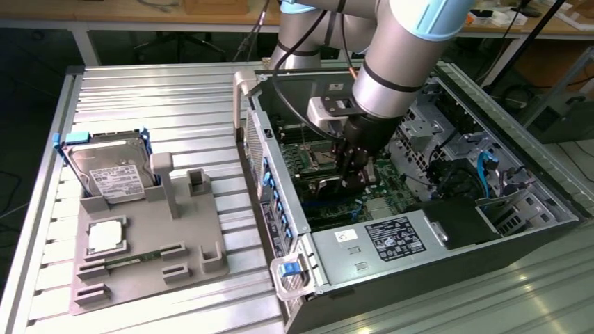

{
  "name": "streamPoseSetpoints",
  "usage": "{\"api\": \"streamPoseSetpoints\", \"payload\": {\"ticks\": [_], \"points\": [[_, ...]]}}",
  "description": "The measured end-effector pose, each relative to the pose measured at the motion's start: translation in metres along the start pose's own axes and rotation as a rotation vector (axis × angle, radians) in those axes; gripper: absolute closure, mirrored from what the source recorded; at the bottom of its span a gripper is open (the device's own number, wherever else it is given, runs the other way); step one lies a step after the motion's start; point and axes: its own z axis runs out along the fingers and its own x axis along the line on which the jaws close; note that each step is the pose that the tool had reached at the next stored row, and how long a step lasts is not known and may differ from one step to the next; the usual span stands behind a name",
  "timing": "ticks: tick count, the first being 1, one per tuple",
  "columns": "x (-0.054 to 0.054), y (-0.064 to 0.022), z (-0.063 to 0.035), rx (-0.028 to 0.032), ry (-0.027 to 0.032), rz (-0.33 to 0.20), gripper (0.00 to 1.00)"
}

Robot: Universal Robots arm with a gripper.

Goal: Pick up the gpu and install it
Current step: 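Insert the gpu into the slot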

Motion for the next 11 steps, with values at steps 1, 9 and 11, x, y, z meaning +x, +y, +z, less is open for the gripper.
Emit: {"api": "streamPoseSetpoints", "payload": {"ticks": [1,9,11], "points": [[0.0002,-0.0001,-0.0001,-0.0003,0.0001,0.001,0.73],[0.0014,-0.0004,0.0003,-0.0006,0.0001,0.007,0.73],[0.0013,-0.0005,0.0007,-0.0009,0.0000,0.008,0.73]]}}
